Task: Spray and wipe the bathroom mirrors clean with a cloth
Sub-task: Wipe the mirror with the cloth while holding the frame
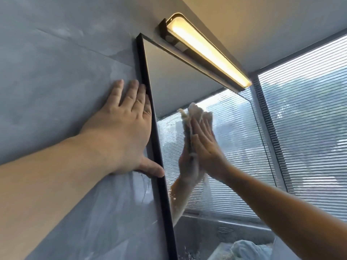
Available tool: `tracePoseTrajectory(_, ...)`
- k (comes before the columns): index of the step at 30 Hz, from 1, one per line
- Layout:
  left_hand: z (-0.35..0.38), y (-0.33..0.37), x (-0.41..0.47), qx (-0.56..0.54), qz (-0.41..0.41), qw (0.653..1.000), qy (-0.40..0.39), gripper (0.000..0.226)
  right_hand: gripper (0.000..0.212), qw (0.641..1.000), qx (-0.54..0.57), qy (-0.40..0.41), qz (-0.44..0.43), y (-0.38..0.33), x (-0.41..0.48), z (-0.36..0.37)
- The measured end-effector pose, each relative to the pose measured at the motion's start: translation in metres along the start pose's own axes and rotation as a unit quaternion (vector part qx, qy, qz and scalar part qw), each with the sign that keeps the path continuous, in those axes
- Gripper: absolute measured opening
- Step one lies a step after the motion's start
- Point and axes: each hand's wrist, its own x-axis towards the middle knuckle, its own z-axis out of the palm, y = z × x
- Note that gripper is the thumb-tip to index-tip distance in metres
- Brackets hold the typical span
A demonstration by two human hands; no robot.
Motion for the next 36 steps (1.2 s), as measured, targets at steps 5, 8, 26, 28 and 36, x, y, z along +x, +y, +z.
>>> tracePoseTrajectory(5, 0.003, 0.004, 0.004, -0.013, 0.033, 0.999, 0.013, 0.161, 0.056, 0.989, -0.021, -0.072, -0.130, -0.058, -0.045, -0.003)
tracePoseTrajectory(8, 0.002, 0.010, -0.002, 0.000, 0.040, 0.999, -0.013, 0.157, 0.056, 0.989, -0.033, -0.070, -0.127, -0.036, -0.048, 0.000)
tracePoseTrajectory(26, 0.011, 0.053, -0.051, -0.035, 0.076, 0.996, -0.032, 0.162, 0.056, 0.992, 0.004, -0.094, -0.081, -0.058, -0.148, 0.013)
tracePoseTrajectory(28, 0.015, 0.058, -0.057, -0.044, 0.080, 0.995, -0.032, 0.161, 0.057, 0.996, -0.017, -0.091, -0.002, -0.030, -0.143, 0.018)
tracePoseTrajectory(36, 0.024, 0.068, -0.066, -0.072, 0.085, 0.993, -0.026, 0.163, 0.070, 0.894, 0.023, -0.054, 0.445, 0.101, -0.134, 0.024)
